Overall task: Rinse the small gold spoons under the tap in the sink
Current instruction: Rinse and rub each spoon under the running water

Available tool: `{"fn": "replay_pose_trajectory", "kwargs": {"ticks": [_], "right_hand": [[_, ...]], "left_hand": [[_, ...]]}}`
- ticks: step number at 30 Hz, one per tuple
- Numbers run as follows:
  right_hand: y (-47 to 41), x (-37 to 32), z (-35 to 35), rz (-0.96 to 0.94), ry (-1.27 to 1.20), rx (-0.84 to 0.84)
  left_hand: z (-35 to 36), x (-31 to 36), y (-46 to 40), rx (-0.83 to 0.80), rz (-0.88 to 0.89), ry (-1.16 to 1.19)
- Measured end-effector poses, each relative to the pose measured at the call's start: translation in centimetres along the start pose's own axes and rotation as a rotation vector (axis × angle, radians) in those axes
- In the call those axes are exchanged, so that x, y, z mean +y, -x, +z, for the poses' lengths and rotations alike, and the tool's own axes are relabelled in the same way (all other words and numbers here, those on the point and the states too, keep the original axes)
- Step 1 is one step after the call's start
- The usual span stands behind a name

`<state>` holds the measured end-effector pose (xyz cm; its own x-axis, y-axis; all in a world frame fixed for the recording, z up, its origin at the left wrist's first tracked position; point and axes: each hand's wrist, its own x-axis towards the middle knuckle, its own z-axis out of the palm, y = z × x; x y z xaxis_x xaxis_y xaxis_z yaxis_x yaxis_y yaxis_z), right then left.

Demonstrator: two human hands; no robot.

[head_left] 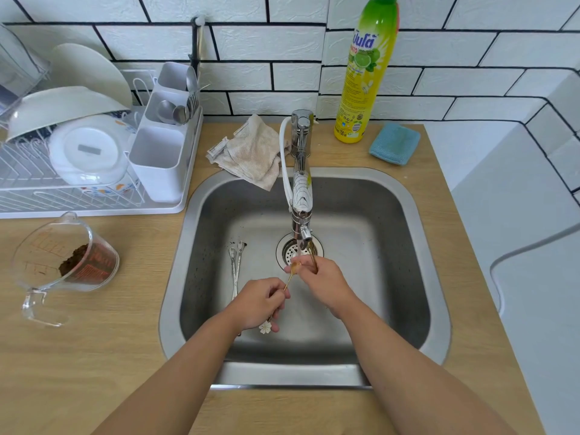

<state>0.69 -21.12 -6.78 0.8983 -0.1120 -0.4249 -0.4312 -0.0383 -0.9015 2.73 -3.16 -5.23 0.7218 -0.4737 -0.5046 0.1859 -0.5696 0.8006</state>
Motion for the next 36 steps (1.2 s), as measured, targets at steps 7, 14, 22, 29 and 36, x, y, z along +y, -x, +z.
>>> {"fn": "replay_pose_trajectory", "kwargs": {"ticks": [7,14,22,29,36], "right_hand": [[0.1,-0.3,0.0,0.007,0.024,0.025],[0.2,-0.1,-0.2,-0.014,-0.04,-0.064],[0.4,-0.5,0.1,-0.008,0.005,-0.001],[0.3,-0.8,-0.1,-0.025,-0.128,0.004],[-0.8,-1.2,-2.7,-0.026,-0.548,0.484]], "left_hand": [[0.1,0.0,0.1,-0.018,-0.002,-0.014],[-0.4,0.1,0.0,-0.044,-0.108,0.08],[-0.2,0.8,-0.2,-0.081,-0.178,0.253],[0.4,0.3,-1.0,-0.036,-0.035,0.266],[0.9,3.7,-4.6,0.129,0.017,0.426]]}}
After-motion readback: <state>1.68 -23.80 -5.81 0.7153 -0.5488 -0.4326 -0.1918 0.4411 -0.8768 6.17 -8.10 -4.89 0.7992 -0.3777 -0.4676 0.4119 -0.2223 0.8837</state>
